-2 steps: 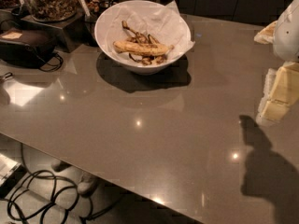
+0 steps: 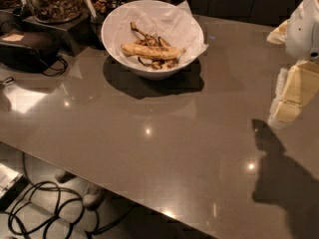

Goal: Pick banana from white bowl

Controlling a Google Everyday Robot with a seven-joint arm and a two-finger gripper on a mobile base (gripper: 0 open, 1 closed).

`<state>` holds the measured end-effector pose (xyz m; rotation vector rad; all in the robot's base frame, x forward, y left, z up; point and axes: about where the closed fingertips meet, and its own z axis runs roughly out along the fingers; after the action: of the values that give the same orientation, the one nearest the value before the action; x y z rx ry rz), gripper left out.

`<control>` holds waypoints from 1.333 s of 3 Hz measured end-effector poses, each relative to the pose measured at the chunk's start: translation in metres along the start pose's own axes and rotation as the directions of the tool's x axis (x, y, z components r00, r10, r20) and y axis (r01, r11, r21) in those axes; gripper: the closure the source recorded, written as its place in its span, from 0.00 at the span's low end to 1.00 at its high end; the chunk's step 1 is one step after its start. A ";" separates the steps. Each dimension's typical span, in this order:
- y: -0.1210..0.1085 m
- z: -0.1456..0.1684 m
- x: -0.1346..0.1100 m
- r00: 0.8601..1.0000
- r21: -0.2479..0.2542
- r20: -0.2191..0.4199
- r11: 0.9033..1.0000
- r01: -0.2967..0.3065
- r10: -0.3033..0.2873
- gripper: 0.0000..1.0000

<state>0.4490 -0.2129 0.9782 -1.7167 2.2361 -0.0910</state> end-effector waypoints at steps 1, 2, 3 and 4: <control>-0.045 0.019 -0.027 0.997 -0.039 -0.043 0.998 0.056 -0.057 0.00; -0.048 0.018 -0.032 0.998 -0.021 -0.030 0.998 0.059 -0.059 0.00; -0.052 0.019 -0.036 0.998 -0.004 -0.013 0.999 0.054 -0.054 0.00; -0.073 0.029 -0.064 0.998 -0.012 0.004 0.998 0.068 -0.068 0.00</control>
Offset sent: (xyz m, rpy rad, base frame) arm 0.0805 0.0275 -0.0048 -0.0957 0.1117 0.0944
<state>0.5398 -0.1680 0.9820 -1.7976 2.1799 -0.0898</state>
